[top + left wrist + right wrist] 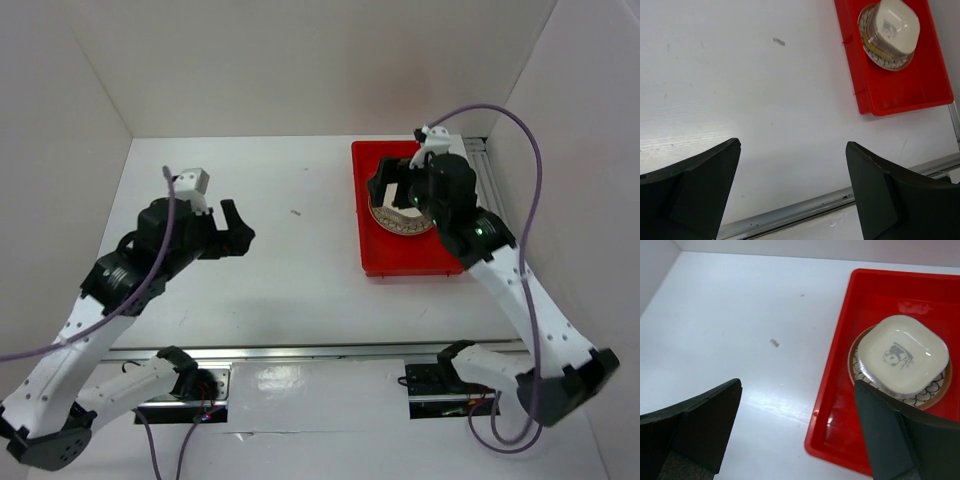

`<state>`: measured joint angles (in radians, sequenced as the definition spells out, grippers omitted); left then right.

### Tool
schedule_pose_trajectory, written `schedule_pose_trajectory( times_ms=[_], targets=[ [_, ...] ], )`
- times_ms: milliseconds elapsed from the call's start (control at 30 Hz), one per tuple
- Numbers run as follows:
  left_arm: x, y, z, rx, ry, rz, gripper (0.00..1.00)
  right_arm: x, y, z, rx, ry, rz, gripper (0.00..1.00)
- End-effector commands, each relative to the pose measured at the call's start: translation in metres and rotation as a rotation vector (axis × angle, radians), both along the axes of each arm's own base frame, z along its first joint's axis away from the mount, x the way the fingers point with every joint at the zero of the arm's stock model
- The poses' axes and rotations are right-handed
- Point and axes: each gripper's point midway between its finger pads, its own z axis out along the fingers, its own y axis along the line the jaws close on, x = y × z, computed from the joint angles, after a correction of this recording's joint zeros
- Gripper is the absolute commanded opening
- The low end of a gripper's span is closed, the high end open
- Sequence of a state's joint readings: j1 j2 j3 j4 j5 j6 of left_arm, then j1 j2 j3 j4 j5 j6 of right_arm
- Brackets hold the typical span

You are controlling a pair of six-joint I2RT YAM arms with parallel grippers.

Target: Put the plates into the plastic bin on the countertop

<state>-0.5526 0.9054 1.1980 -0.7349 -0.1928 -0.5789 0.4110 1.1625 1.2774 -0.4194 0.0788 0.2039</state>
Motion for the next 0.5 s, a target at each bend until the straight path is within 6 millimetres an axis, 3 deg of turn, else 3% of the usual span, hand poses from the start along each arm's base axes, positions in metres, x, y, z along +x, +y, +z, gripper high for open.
schedule_pose_trajectory(
  times_ms=[0,33,67,267,467],
  targets=[
    [-0.021,0.032,0.032,0.041,-0.093,0.049,1.0,-0.038,-0.015,0.002,-0.002,-0.004,-0.088,1.0],
    [-0.031,0.04,0.042,0.025,-0.126,0.059,1.0,-0.054,-0.021,0.01,0.011,-0.027,-0.108,1.0],
    [-0.036,0.045,0.043,0.025,-0.135,0.07,1.0,-0.064,-0.027,0.003,-0.009,-0.008,-0.115,1.0],
    [-0.073,0.071,0.041,0.022,-0.134,0.088,1.0,-0.115,-0.039,0.025,0.083,-0.054,-0.05,1.0],
    [-0.094,0.085,0.039,-0.001,-0.141,0.108,1.0,-0.14,-0.049,0.036,0.097,-0.063,-0.028,1.0]
  ],
)
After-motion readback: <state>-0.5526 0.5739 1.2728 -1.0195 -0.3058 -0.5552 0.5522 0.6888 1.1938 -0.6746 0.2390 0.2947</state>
